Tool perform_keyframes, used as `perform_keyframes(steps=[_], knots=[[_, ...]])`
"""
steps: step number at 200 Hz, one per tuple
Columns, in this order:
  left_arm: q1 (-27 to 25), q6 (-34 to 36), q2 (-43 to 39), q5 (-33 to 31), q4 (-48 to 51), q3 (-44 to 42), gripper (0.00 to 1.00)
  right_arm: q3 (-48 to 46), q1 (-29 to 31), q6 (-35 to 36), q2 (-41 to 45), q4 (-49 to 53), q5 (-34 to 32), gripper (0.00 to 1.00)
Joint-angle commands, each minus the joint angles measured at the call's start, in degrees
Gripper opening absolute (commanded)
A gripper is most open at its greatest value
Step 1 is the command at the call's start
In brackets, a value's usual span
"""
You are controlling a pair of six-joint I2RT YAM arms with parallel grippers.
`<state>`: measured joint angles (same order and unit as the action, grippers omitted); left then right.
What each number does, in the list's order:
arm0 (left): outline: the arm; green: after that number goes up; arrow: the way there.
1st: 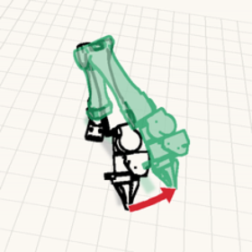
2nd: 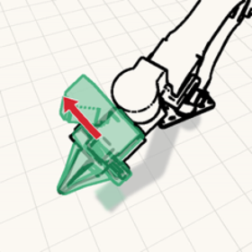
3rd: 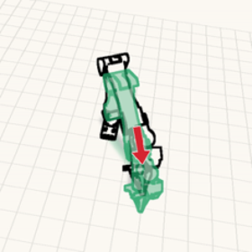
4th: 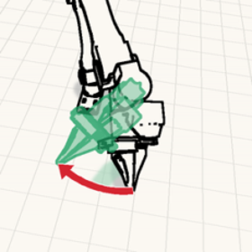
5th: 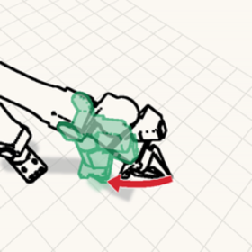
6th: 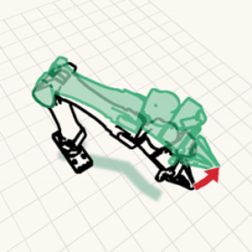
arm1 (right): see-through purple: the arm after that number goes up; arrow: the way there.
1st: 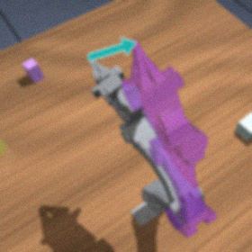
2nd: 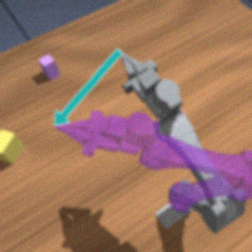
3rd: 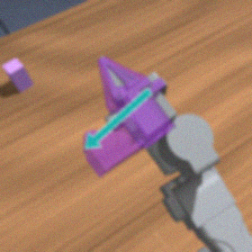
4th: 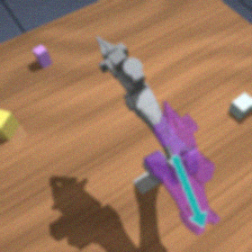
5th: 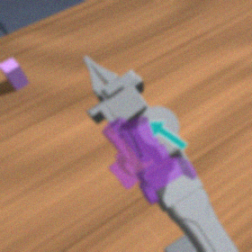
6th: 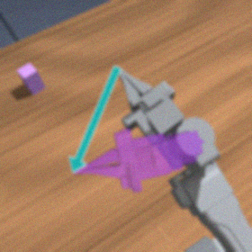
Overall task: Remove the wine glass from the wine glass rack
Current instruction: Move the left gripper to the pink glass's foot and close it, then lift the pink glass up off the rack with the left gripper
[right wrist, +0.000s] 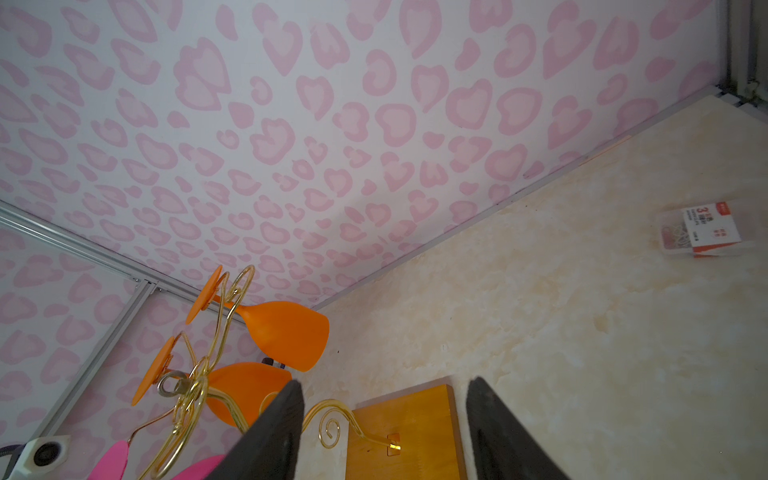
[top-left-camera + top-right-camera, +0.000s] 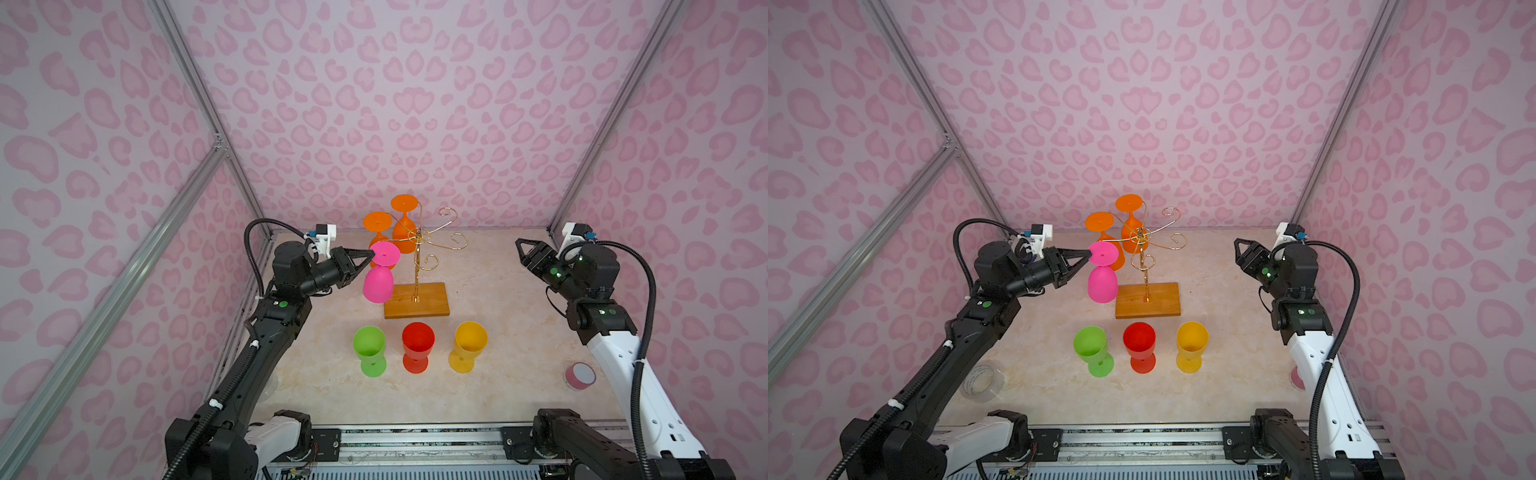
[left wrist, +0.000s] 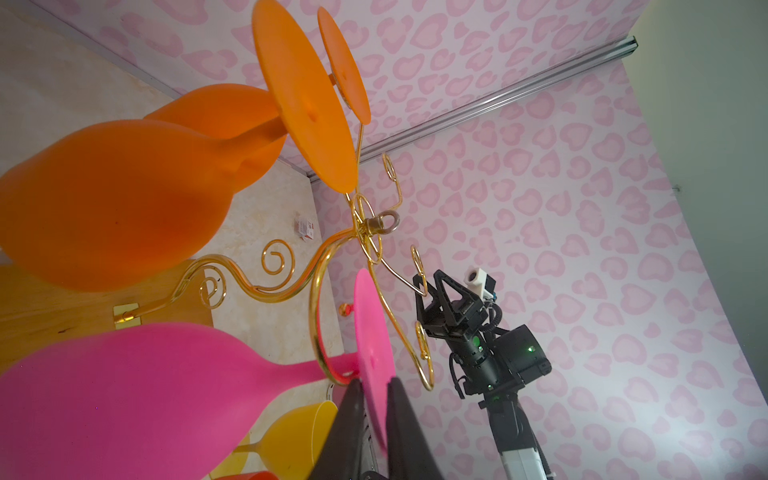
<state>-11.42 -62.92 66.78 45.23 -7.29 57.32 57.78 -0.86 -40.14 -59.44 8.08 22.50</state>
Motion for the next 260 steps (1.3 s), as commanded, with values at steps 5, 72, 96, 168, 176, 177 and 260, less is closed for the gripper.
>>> perform_keyframes(steps=[5,72,96,168,176,177,260], knots=[[0.0,0.95,0.01,1.11,-0.65,0.09,0.11,-0.39,0.06,-0.2,-0.06,-1.54,0.28,0.63],[0.0,0.83,-0.42,1.0,0.25,-0.1,0.03,-0.74,0.03,-0.38,-0.15,-1.92,0.35,0.63],[0.0,-0.11,-1.01,0.67,0.35,0.24,0.03,-0.86,0.04,-0.47,-0.15,-1.98,0.43,0.63],[0.68,-2.42,-2.93,-0.43,3.68,2.53,0.03,-1.75,-0.15,-0.55,0.68,-2.12,0.44,0.63],[0.74,-2.87,-2.89,-0.49,3.91,2.62,0.03,-1.77,-0.2,-0.55,0.81,-2.13,0.44,0.63],[0.76,-2.98,-2.84,-0.45,3.89,2.62,0.03,-1.78,-0.2,-0.55,0.81,-2.07,0.44,0.63],[1.74,-4.87,-1.39,-0.7,7.09,4.73,0.03,-2.68,-0.92,-0.99,2.39,-2.15,0.52,0.63]])
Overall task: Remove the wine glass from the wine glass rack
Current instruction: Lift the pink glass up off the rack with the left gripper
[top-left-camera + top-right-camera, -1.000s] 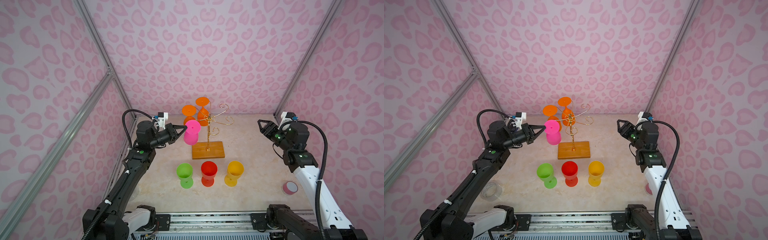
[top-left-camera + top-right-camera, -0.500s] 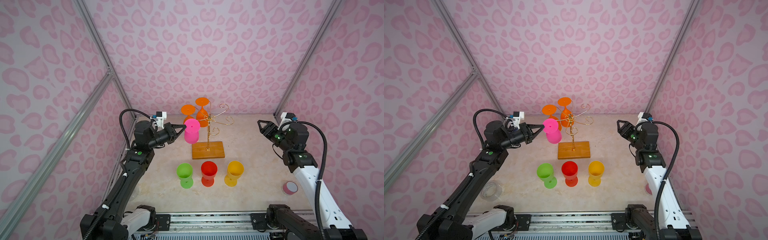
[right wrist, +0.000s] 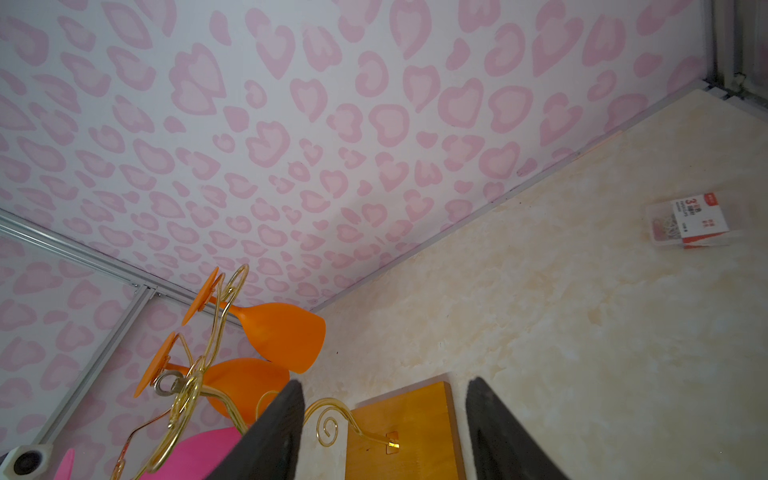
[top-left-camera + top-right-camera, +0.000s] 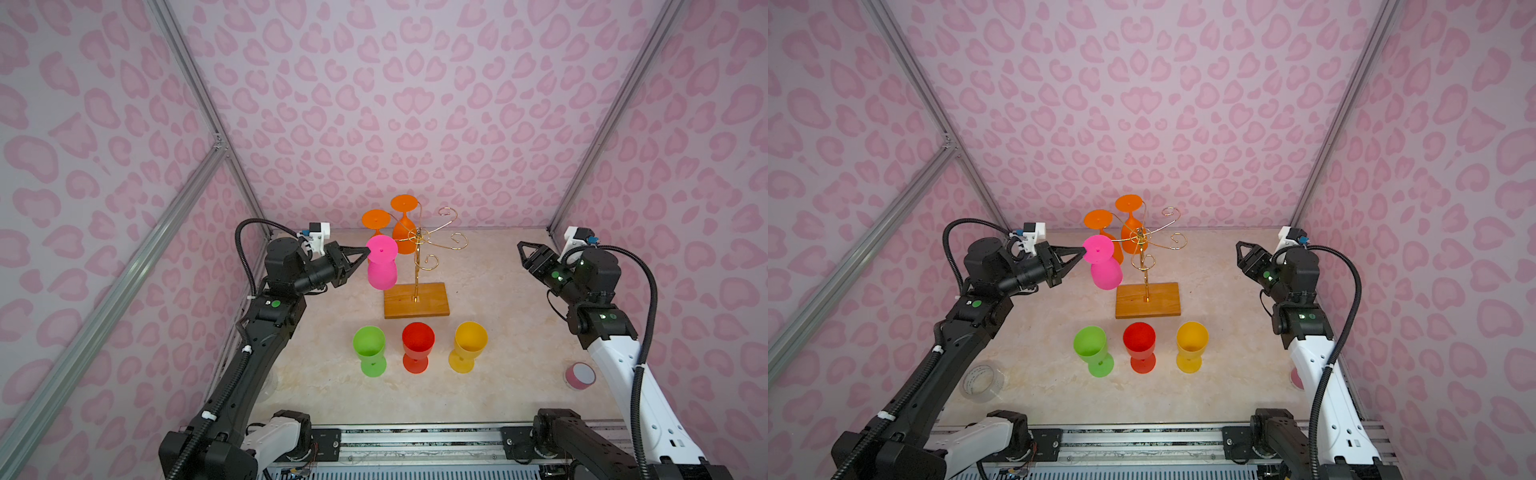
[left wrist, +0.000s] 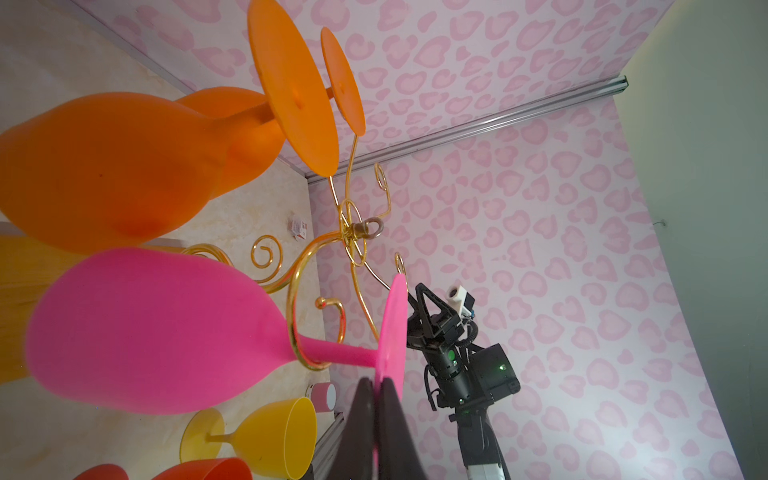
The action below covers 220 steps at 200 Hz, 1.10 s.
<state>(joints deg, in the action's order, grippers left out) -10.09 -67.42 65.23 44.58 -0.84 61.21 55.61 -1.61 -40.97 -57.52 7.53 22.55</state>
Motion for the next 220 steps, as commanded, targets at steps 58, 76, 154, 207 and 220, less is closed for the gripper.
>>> perform_keyframes(steps=[58,76,154,207,220], knots=[[1.39,-0.87,0.46,-1.09,1.37,1.44,0.03,-0.96,-0.94,-0.25,1.09,-1.51,0.79,0.63],[1.39,-1.09,1.07,-1.46,1.15,2.05,0.03,-0.99,-1.09,-0.5,1.0,-1.84,0.92,0.63],[1.22,-0.8,5.26,-1.77,0.63,4.93,0.03,-2.18,-1.75,-0.65,1.83,-2.24,0.92,0.63],[-1.0,-0.35,7.83,-1.69,0.59,7.69,0.03,-3.26,-2.35,-0.95,2.83,-2.27,1.04,0.63],[-1.77,-0.16,8.15,-1.9,0.58,7.78,0.03,-3.17,-2.52,-1.02,2.85,-2.3,1.18,0.63]])
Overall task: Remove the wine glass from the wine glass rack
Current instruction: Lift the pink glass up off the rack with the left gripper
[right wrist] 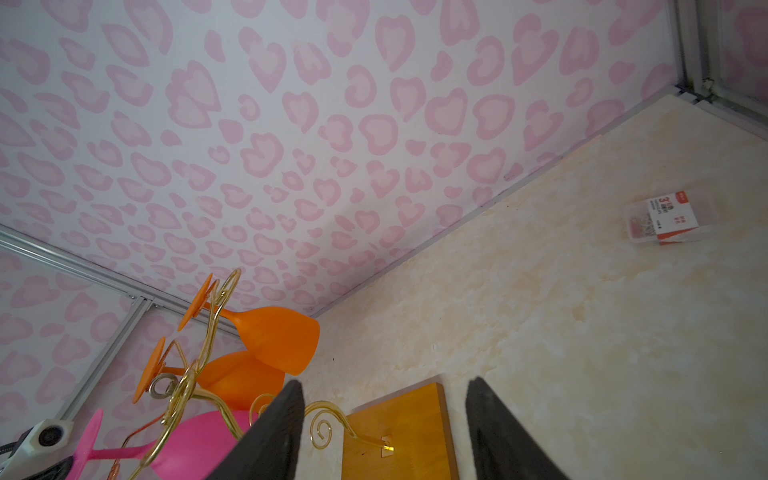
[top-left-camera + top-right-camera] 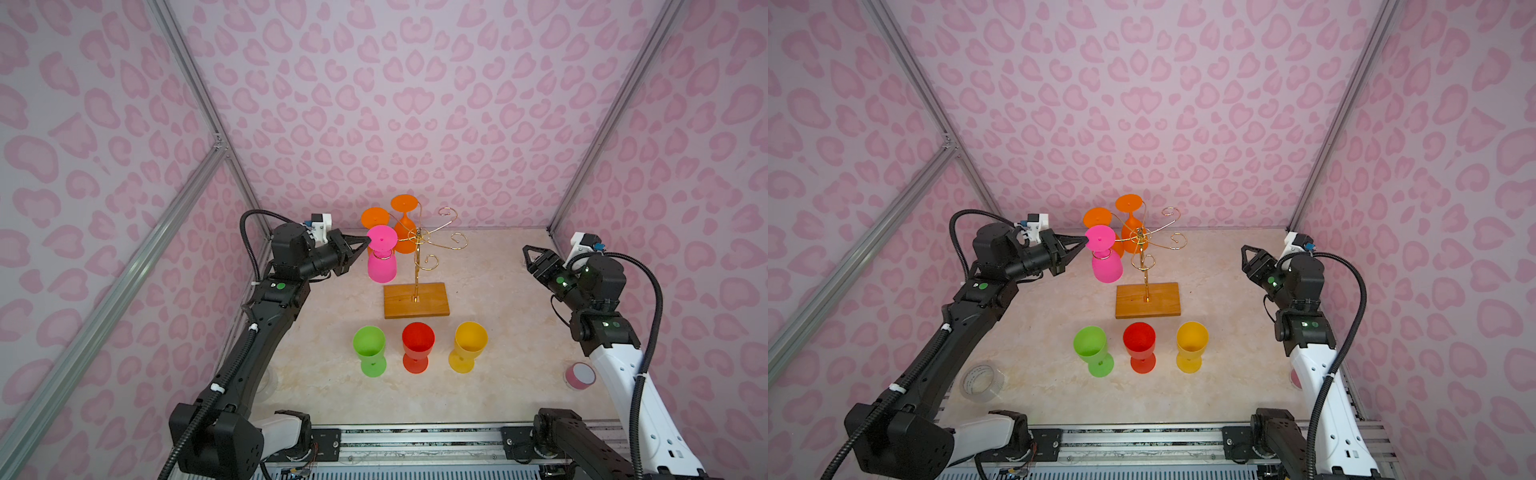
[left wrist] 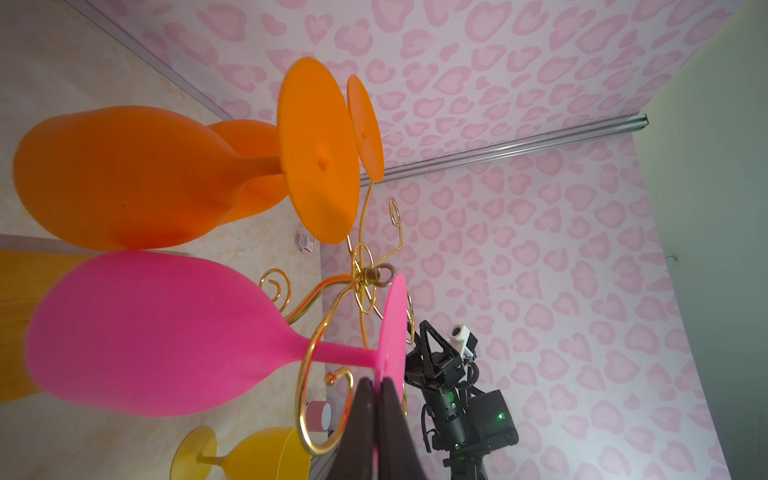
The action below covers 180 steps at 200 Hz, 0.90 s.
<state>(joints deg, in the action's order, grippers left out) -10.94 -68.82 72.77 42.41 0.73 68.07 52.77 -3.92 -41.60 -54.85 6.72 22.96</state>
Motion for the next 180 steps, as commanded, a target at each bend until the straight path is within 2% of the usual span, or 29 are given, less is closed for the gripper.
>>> perform_keyframes(steps=[1,108,180], knots=[[-0.96,1.24,0.66,0.24,-1.0,0.96,0.03,-0.32,-0.21,-0.4,0.18,-1.51,0.77,0.63],[-5.79,1.6,-1.94,0.98,-0.95,-0.74,0.03,-0.91,-0.38,-0.76,0.7,-1.51,1.03,0.63],[-6.04,-0.6,-13.72,2.61,3.37,-4.73,0.03,-0.31,-0.44,-0.5,1.1,-0.52,0.77,0.63]])
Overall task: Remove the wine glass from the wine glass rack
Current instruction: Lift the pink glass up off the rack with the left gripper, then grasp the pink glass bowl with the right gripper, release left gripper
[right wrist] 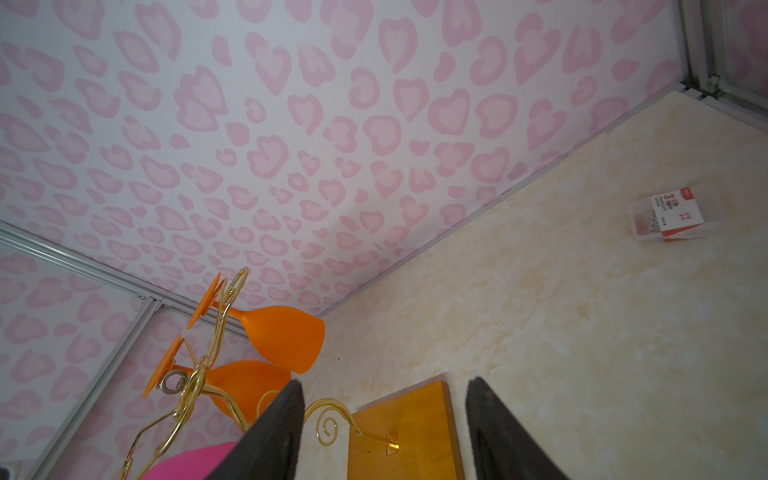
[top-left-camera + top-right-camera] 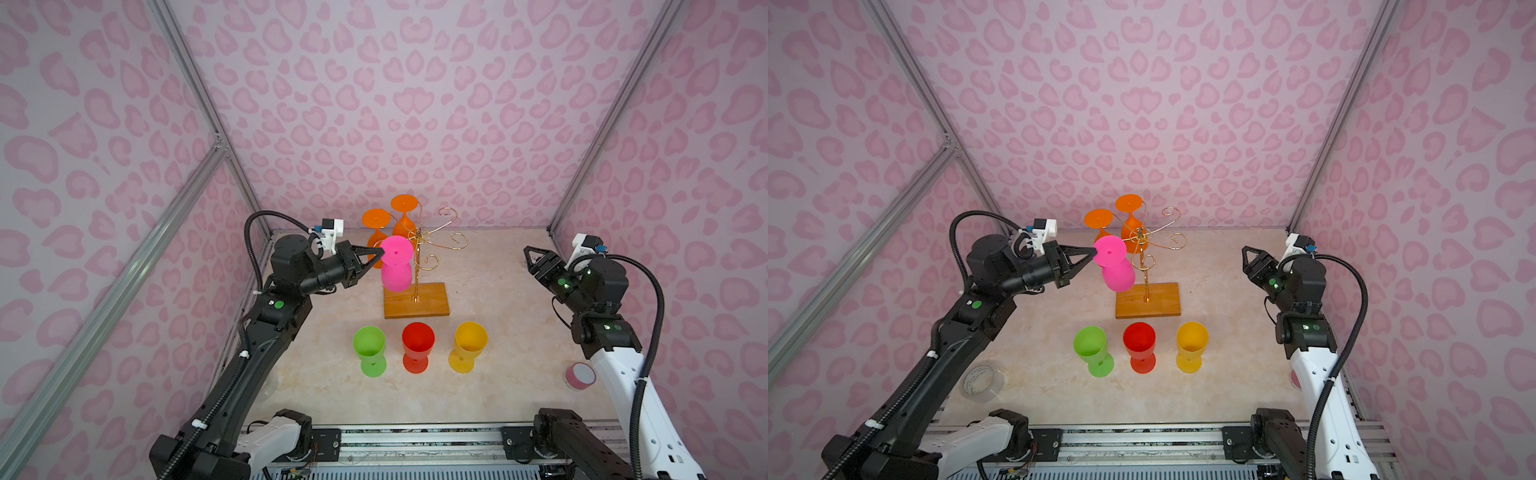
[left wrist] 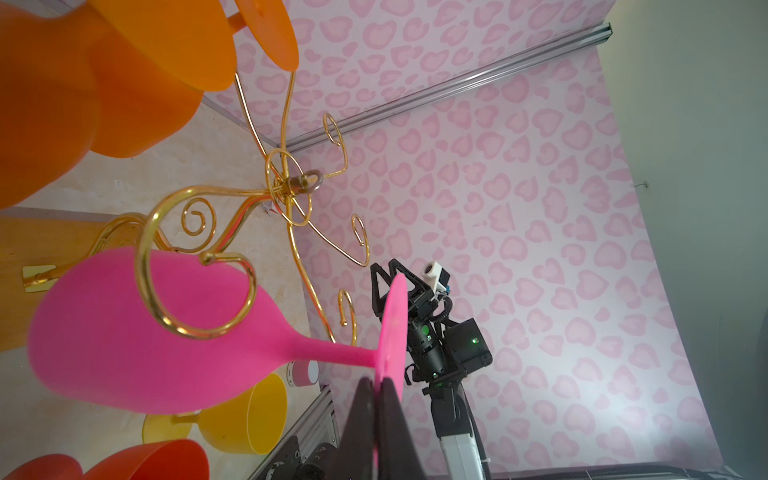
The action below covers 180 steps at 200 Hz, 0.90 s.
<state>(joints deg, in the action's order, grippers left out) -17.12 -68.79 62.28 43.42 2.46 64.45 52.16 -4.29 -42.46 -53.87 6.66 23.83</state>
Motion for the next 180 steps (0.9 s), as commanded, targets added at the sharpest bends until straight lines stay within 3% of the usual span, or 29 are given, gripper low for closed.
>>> perform_keyframes(steps=[1,56,110,146,180], knots=[[0.11,-0.63,-3.4,1.68,1.75,-1.18,0.03,0.31,-0.08,0.35,0.1,-0.43,-0.15,0.63],[0.59,-1.64,-8.62,7.86,1.24,0.29,0.03,0.82,-0.1,-0.39,-0.49,-1.56,0.76,0.62],[0.59,-1.84,-8.34,12.77,-4.12,7.65,0.03,0.49,-0.02,-2.22,-0.12,-7.07,5.65,0.62],[0.59,-2.17,-6.83,14.33,-10.47,14.63,0.03,-2.79,-0.01,-9.27,0.81,-27.1,16.05,0.63],[-0.06,-10.92,-3.98,11.66,-30.61,12.99,0.03,-3.01,1.88,-19.77,-1.89,-48.44,23.96,0.62]])
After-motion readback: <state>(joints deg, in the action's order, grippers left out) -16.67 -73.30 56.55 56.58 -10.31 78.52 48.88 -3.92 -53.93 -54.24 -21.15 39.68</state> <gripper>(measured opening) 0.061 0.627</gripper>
